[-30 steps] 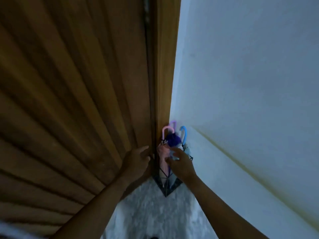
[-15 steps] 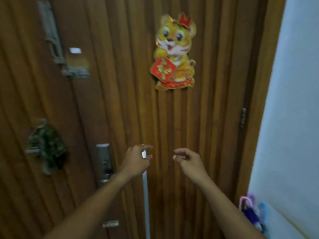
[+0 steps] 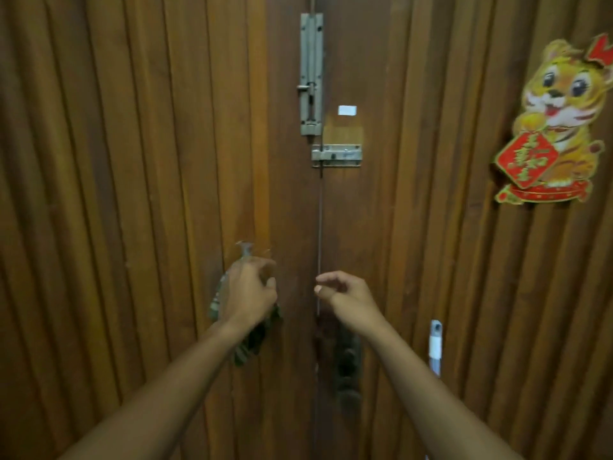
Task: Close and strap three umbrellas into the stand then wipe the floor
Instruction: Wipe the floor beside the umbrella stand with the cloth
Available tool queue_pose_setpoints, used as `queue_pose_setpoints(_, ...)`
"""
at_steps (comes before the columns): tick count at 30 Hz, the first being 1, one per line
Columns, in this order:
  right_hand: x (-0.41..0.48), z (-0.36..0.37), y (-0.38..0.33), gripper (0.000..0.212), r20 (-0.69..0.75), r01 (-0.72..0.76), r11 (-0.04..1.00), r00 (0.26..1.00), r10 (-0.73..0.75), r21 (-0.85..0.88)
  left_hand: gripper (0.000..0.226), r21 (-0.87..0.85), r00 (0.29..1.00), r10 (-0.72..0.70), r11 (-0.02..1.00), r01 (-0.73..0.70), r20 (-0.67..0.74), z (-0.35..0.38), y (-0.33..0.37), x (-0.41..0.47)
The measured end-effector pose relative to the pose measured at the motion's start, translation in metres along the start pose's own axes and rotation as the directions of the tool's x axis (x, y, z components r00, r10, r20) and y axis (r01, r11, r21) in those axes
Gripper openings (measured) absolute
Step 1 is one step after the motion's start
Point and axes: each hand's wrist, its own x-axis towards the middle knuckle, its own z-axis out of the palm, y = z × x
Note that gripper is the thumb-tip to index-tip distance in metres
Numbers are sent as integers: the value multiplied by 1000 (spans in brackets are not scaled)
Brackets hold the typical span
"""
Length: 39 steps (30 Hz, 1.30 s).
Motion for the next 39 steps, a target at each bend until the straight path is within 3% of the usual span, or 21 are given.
queue_pose_setpoints(4,25,68,-9,10,32,-83,996,996,83,-20,30,-27,993,-117,993,117,-8,-5,-57,25)
queue_pose_setpoints(7,33,103,-16,33,74,-134,988,987,139,-72,34,-71,987,-152,985,155,46,-3,-89,32)
queue_pose_setpoints(10,37,126,-20,45,29,-145,977,988,151,-156,21,-73,983,-159,983,166,86,-1,-107,38)
queue_pose_setpoints(15,46,129,-27,11,-97,-154,969,986,137,-195,10,-155,1000,24,988,-26,-16,-1,-109,49)
queue_pose_setpoints(21,41,78,-34,19,-92,-100,994,991,95,-52,11,-367,969,199,899,-240,-145,-4,-56,58)
queue_pose_setpoints(26,11,4,-29,17,-270,-113,993,957,102,-26,12,-485,930,361,802,-349,-71,7,13,46)
queue_pose_setpoints(32,-57,-111,-28,20,-428,-209,973,891,149,-96,31,-606,741,639,678,-416,206,35,101,13)
queue_pose_setpoints(35,-104,-166,-25,21,-445,-259,957,878,177,-130,22,-648,654,708,633,-423,266,50,152,-13)
queue_pose_setpoints(37,-139,-201,-22,20,-454,-278,948,872,181,-156,7,-693,546,765,598,-403,343,60,189,-34)
queue_pose_setpoints(39,-174,-235,-18,18,-462,-304,934,867,190,-188,5,-727,399,809,574,-376,432,71,226,-60)
